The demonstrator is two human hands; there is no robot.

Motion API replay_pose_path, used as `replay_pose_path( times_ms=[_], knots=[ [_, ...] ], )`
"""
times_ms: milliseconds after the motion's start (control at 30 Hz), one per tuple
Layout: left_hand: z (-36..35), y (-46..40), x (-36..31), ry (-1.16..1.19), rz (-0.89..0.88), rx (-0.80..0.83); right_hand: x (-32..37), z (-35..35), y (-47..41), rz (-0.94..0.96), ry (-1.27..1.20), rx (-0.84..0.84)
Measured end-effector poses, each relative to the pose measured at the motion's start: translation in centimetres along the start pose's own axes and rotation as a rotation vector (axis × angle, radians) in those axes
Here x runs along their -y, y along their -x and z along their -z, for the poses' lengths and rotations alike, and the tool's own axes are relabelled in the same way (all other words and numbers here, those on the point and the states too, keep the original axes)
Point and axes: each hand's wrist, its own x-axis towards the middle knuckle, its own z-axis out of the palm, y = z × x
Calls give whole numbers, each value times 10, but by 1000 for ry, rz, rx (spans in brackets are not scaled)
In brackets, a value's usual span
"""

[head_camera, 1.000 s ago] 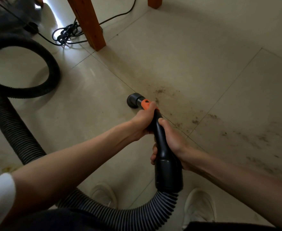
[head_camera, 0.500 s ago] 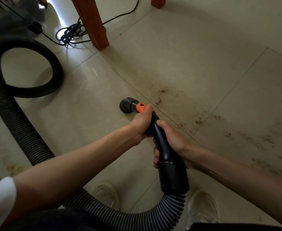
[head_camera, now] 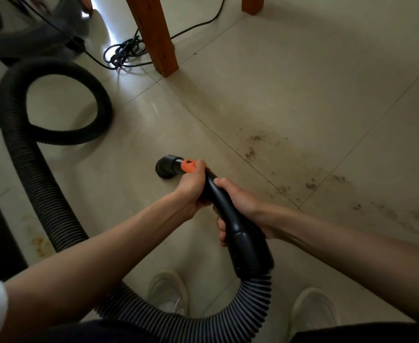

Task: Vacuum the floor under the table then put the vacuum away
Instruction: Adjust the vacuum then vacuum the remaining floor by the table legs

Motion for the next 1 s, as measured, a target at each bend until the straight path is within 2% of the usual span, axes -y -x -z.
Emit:
replay_pose_path(
  times_ms=[400, 733, 867, 1000],
  knots=[
    [-39, 5, -6, -103, 15, 248, -17, 17, 14, 96, -150, -213],
    [-39, 14, -12, -283, 56, 362, -26, 10, 27, 30, -390, -49],
    [-29, 7, -17, -429, 4, 330, -18, 1, 15, -7, -359, 39],
    [-20, -2, -10, -476, -73, 280, -21, 12, -5, -40, -308, 142]
  ],
)
